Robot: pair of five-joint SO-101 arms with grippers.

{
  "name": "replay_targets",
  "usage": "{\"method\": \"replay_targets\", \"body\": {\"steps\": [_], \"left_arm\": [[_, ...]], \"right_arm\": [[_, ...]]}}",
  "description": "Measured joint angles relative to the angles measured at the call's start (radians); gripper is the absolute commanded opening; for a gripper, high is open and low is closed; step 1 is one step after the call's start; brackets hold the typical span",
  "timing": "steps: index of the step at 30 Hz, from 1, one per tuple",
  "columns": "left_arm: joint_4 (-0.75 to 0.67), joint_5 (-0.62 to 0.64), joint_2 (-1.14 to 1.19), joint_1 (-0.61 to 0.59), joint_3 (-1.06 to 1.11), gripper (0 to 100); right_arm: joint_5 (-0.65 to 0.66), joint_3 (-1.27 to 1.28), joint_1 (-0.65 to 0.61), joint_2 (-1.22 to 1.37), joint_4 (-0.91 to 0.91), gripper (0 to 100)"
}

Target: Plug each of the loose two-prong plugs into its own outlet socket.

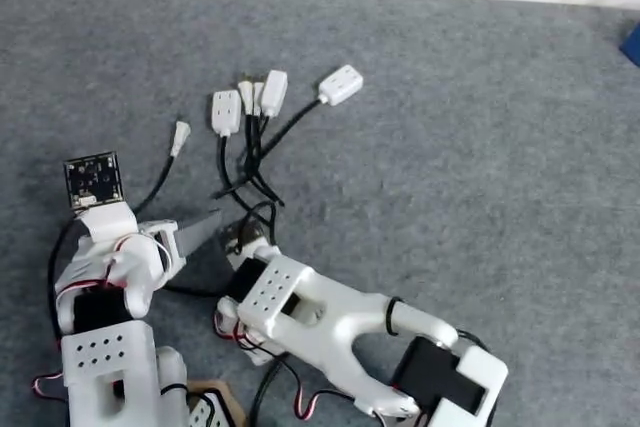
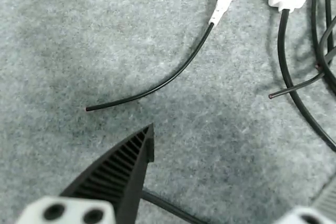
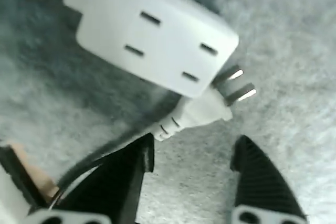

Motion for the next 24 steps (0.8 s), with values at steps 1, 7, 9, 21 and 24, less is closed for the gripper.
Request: {"method": "replay_targets", "body": {"steps": [1,7,9,21,24], "left_arm": [[0.0,0.0,0.0,0.0,0.0,49],[0.0,0.0,0.0,0.018,0.0,49],[0.0,0.0,0.0,0.023,0.0,49],[0.0,0.0,0.0,0.023,0.0,49],[0.0,0.0,0.0,0.023,0.0,49]], "right_arm": [[-0.002,-0.009,0.003,0.0,0.0,20.9],[-0.002,-0.017,0.147,-0.002,0.0,20.9],[-0.026,-0.017,0.144,-0.002,0.0,20.9],[-0.109,0.081,0.063,-0.002,-0.137,21.1],[-0.109,0.155,0.052,-0.026,-0.226,21.1]]}}
